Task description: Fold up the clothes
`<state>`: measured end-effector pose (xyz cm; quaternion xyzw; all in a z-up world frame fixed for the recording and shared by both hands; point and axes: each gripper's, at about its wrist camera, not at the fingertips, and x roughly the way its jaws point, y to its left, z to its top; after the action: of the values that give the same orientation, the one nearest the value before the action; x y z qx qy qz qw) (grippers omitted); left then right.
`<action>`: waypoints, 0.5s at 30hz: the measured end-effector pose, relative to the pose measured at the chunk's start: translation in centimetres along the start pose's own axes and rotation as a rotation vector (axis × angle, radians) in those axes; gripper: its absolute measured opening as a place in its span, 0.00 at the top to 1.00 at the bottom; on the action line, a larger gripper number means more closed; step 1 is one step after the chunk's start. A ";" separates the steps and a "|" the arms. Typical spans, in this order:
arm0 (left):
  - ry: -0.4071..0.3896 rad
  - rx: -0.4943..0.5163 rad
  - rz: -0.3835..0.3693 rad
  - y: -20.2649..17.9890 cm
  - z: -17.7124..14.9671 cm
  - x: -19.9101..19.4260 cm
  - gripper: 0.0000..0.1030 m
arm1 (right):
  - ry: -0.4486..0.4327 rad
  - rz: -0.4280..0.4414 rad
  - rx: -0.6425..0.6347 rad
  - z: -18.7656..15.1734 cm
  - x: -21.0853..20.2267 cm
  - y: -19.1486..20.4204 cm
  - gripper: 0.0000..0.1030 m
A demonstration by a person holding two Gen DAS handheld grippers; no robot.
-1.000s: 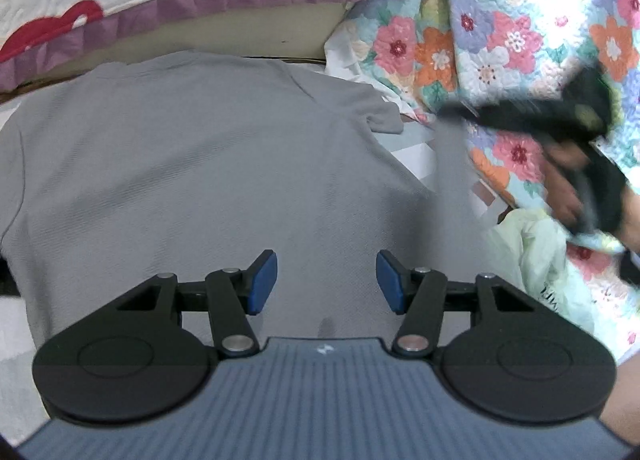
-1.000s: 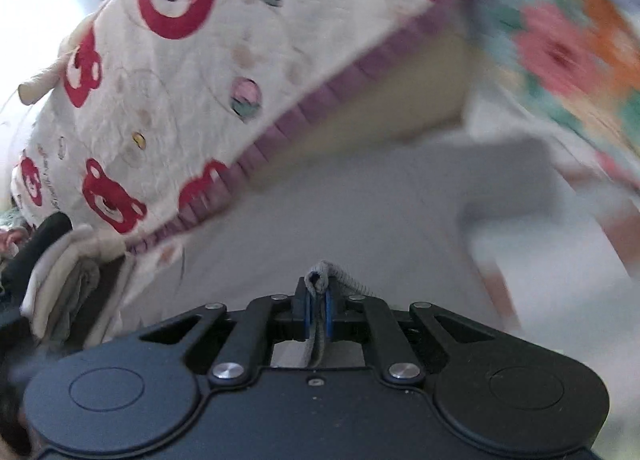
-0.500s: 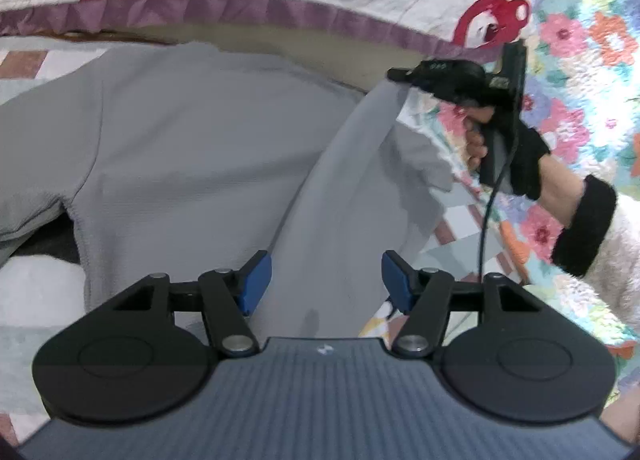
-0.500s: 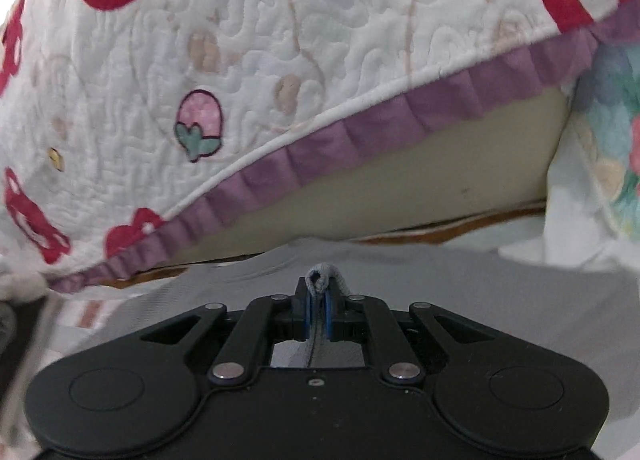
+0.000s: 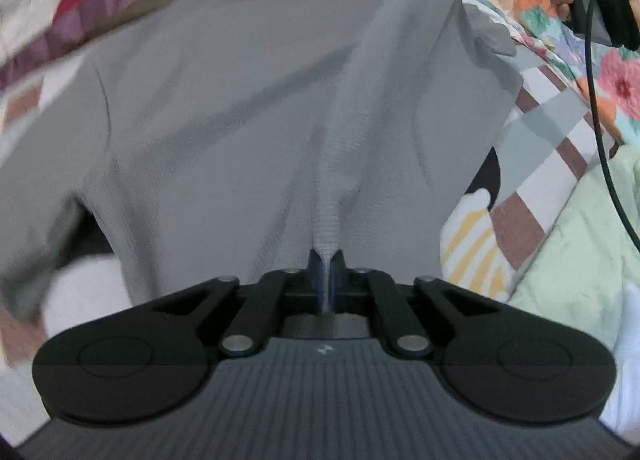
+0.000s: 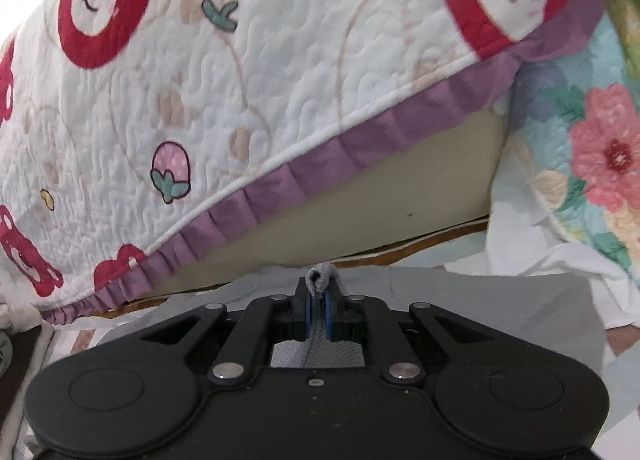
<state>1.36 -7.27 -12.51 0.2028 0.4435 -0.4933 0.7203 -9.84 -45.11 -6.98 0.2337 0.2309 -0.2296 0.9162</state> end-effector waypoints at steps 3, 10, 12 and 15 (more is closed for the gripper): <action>-0.066 -0.020 0.022 2.1 2.9 -0.9 0.97 | 0.018 -0.041 -0.046 0.7 0.3 -0.6 0.92; -0.170 -0.211 0.233 9.5 6.8 0.8 0.87 | 0.089 -0.123 -0.078 3.0 5.2 -2.5 0.92; -0.207 -0.235 0.203 10.0 6.0 -0.3 0.75 | 0.114 -0.131 -0.072 2.9 7.0 -2.8 0.91; -0.212 -0.261 0.167 10.3 4.3 -1.8 0.66 | 0.138 -0.160 -0.127 1.9 8.6 -2.2 0.90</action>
<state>12.23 -5.03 -10.27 0.0908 0.4071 -0.3889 0.8215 -3.60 -50.51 -10.75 0.1711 0.3256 -0.2703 0.8898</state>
